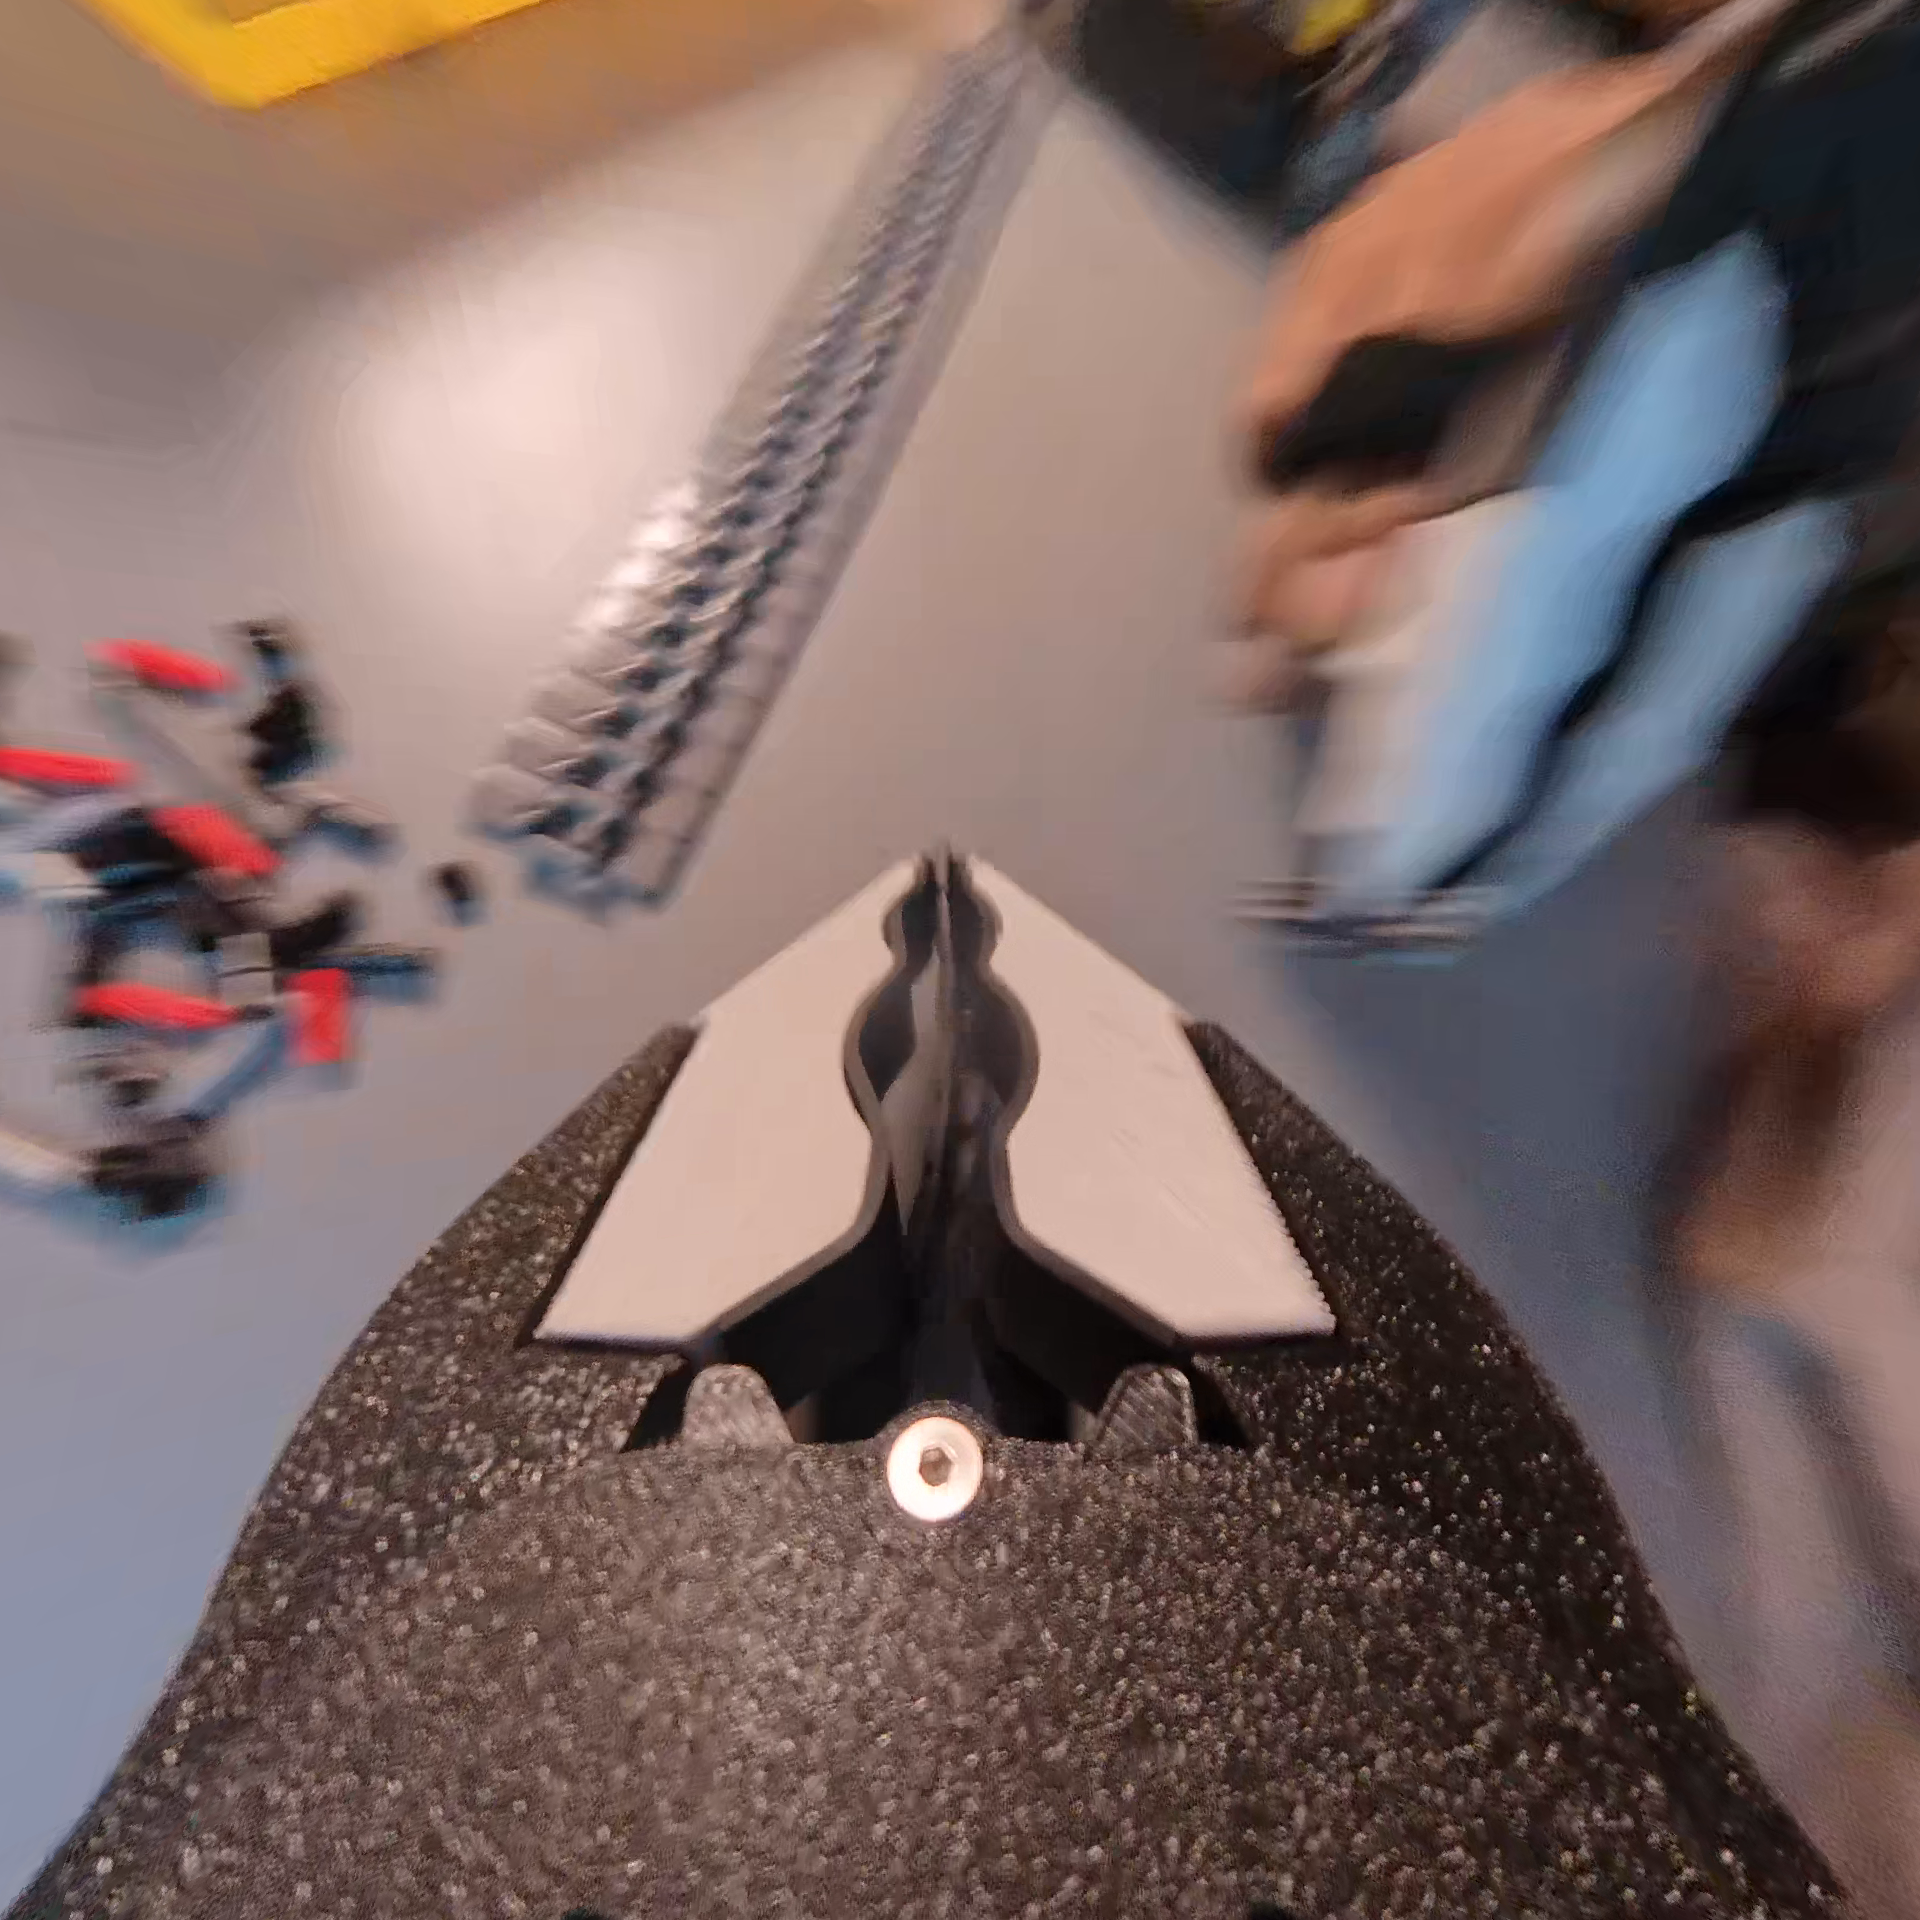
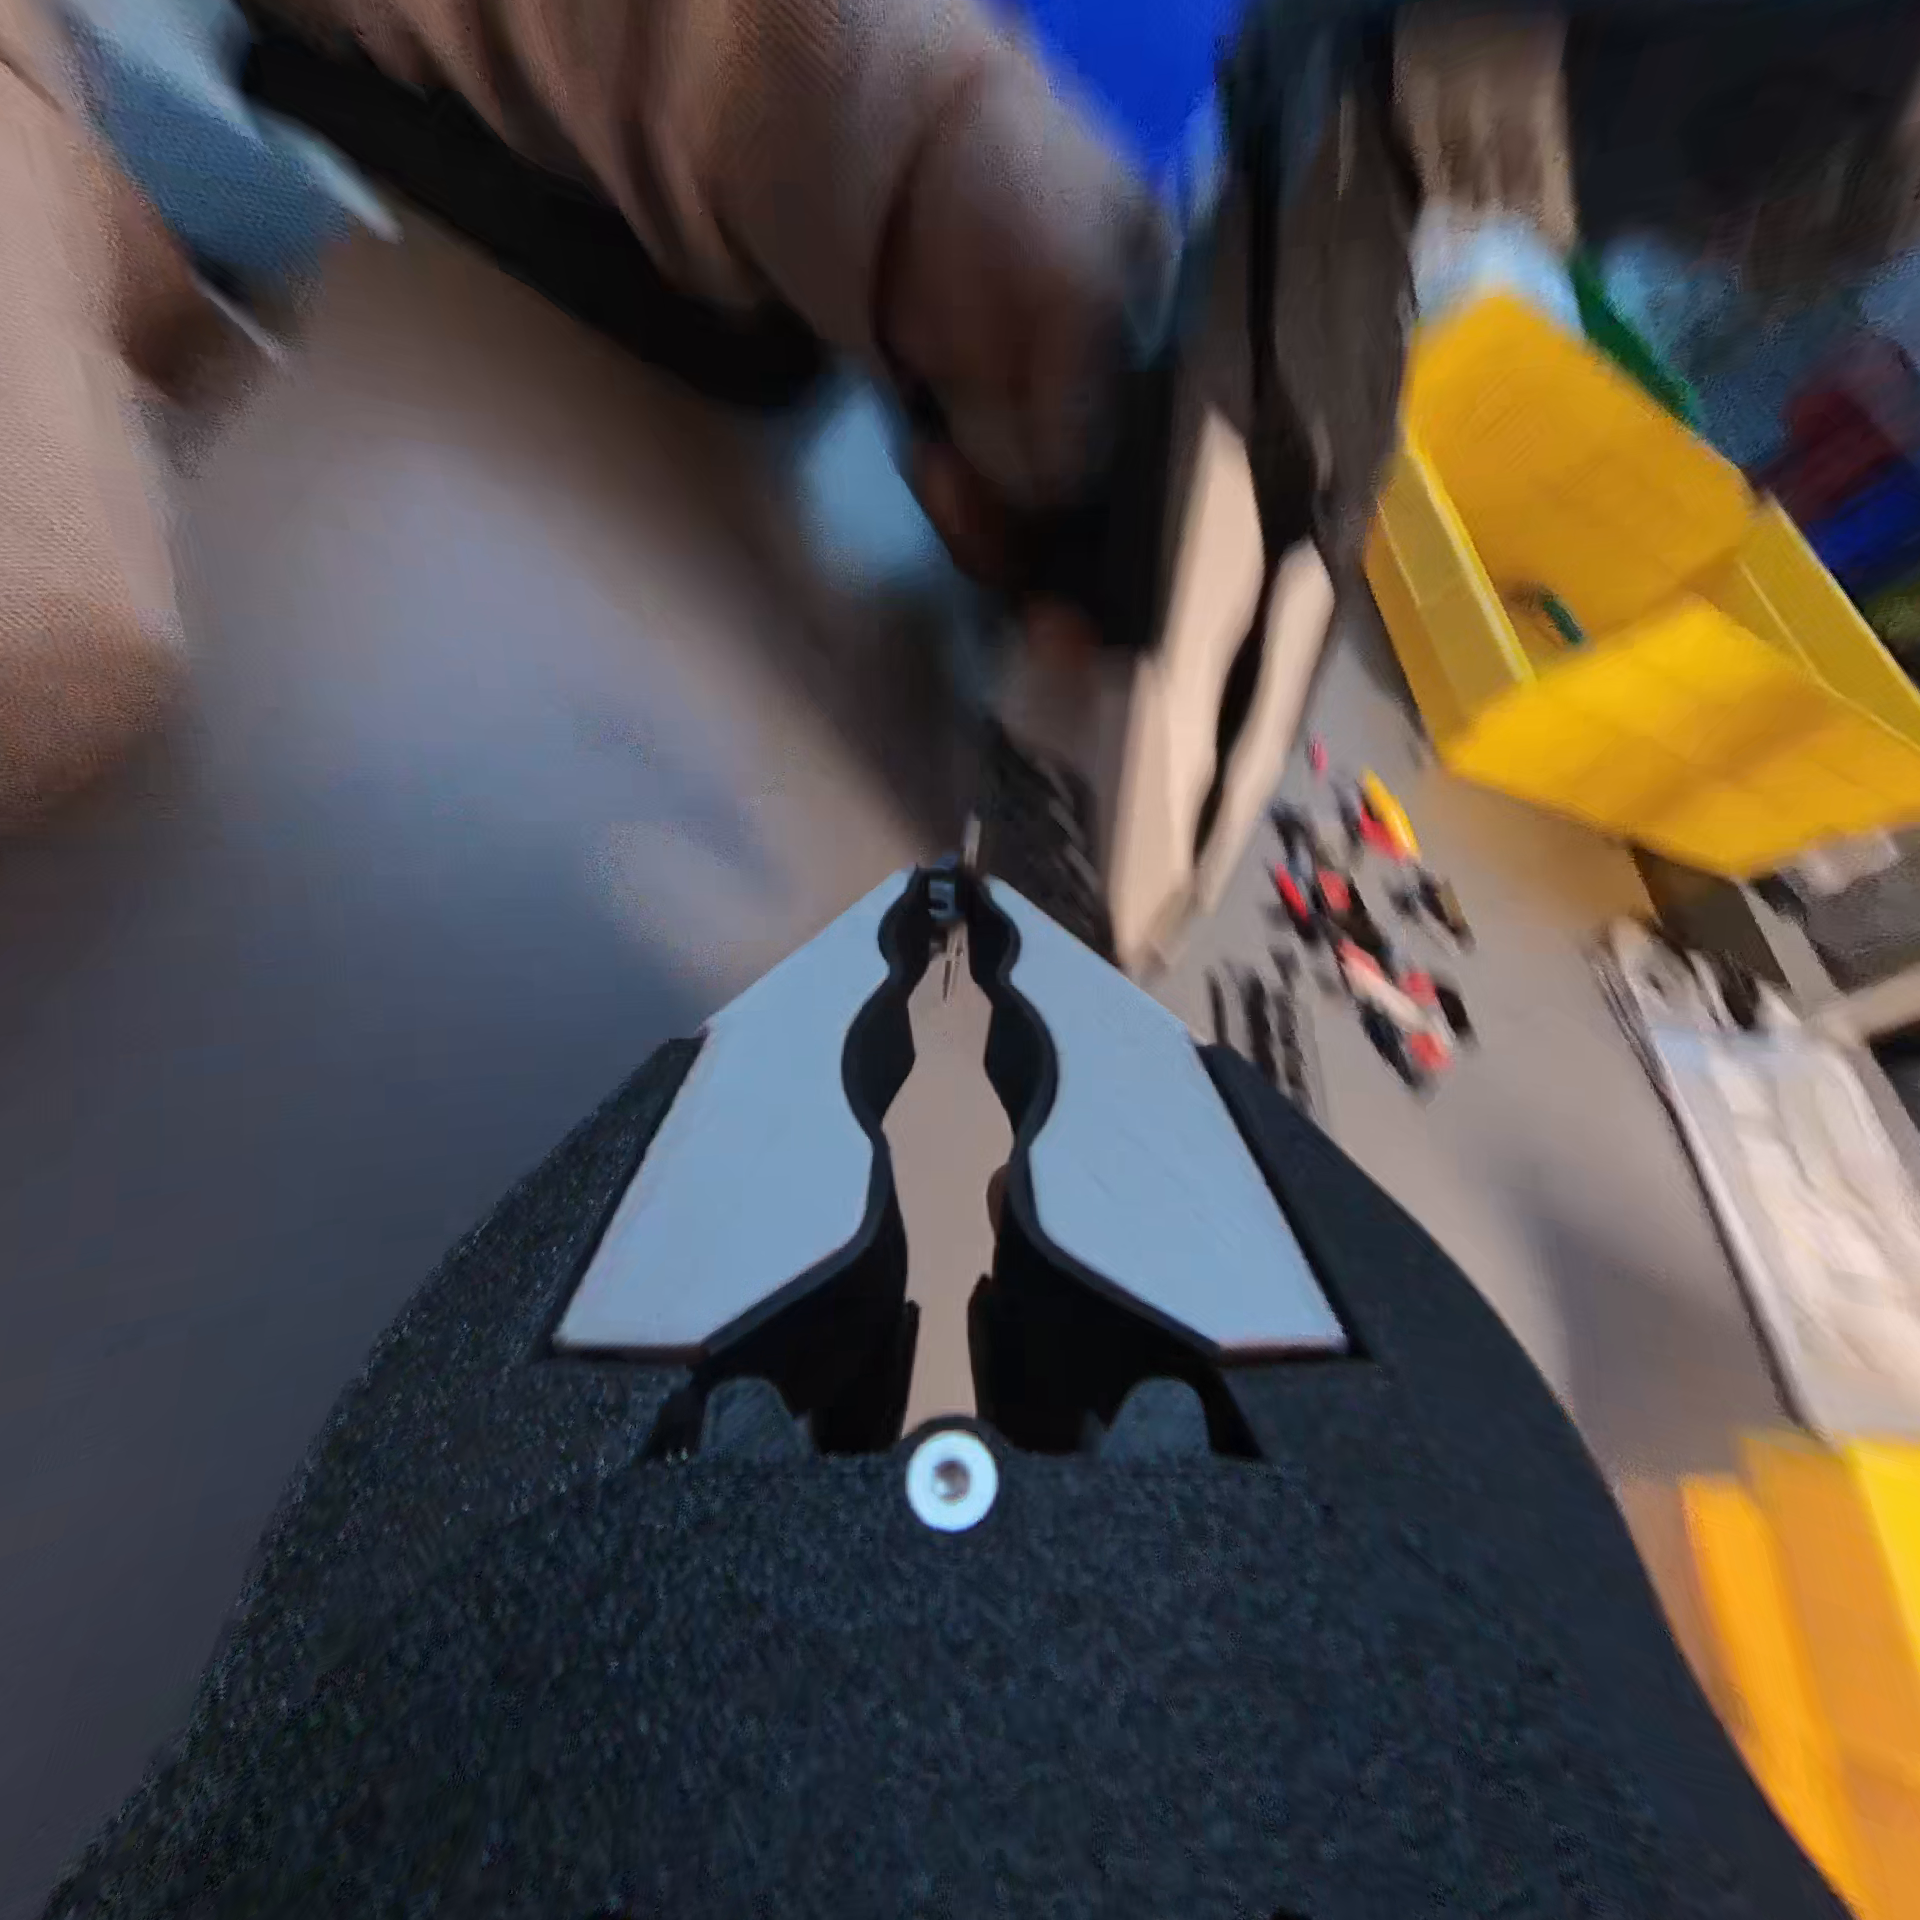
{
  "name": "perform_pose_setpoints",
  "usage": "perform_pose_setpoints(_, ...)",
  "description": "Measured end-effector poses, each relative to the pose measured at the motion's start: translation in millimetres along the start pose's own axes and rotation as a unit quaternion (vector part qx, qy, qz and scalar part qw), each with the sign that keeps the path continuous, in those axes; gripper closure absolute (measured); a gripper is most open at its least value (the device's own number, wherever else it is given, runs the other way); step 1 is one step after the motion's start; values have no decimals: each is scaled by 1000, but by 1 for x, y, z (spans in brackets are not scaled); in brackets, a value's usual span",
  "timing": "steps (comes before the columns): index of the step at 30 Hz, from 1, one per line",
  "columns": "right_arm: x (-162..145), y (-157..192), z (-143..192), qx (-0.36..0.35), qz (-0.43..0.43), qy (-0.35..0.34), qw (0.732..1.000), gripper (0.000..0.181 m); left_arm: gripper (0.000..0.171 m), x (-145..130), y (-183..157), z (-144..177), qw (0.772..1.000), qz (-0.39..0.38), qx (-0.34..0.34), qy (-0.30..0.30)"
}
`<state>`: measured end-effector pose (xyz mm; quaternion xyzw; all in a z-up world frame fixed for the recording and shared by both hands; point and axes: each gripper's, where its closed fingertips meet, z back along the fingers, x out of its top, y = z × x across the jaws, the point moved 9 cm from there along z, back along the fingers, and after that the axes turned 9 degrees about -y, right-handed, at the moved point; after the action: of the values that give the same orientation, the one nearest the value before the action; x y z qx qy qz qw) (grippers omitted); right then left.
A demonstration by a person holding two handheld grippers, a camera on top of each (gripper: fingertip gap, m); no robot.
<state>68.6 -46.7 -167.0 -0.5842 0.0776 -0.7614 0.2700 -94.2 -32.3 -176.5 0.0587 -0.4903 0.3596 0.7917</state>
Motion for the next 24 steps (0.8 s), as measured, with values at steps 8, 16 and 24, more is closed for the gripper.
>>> perform_pose_setpoints(8, -2, -22, 24, -26, -127, -47, 990, 176, 170, 17, -12, 16, 998, -28, -42, -40)
perform_pose_setpoints(16, -29, -26, 19, 2, -229, 73, 971, 175, 169, 11, -8, 5, 996, 12, -77, -44)
perform_pose_setpoints(24, -40, -28, 17, -21, -233, 112, 966, 163, 169, 7, -12, 7, 992, 15, -111, -55)
